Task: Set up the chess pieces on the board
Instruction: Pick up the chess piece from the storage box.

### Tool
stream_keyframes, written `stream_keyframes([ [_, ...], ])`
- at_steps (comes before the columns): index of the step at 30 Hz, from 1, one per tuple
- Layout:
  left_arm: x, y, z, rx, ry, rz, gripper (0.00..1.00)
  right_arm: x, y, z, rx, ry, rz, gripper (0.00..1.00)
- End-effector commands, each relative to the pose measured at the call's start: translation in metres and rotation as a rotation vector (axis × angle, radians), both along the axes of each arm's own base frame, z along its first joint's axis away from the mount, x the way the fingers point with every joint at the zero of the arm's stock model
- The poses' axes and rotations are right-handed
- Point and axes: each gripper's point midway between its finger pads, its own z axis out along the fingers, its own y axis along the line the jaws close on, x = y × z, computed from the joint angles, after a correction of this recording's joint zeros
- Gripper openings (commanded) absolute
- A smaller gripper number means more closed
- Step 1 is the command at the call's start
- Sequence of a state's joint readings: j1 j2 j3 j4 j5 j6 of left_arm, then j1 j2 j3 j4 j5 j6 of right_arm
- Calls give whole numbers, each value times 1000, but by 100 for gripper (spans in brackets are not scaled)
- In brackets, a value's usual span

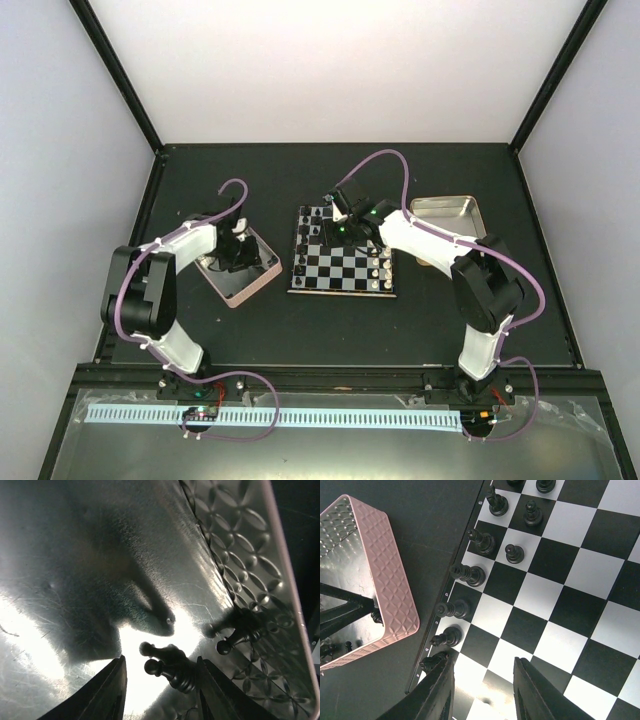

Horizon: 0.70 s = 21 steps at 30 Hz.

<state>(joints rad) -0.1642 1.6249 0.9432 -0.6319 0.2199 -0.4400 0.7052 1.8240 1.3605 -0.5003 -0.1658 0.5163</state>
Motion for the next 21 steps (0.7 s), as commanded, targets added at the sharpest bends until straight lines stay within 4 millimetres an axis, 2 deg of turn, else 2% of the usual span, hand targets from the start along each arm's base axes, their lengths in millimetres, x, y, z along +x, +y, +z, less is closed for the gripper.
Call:
stream_keyframes([
  [1, 4, -10, -1, -41, 15, -5, 40, 1, -2, 10, 23, -16, -8, 33],
  [7, 3, -14, -9, -80, 41, 53, 38, 1, -2, 10, 23, -17, -7, 34],
  [11, 3, -13, -13, -103, 19, 120, 33, 0, -1, 9, 22, -13, -4, 33],
  [16, 6, -19, -19, -170, -22, 197, 32, -1, -2, 8, 20, -11, 0, 33],
  [21, 9, -15, -21, -171, -44, 259, 26, -2, -3, 9, 17, -13, 3, 33],
])
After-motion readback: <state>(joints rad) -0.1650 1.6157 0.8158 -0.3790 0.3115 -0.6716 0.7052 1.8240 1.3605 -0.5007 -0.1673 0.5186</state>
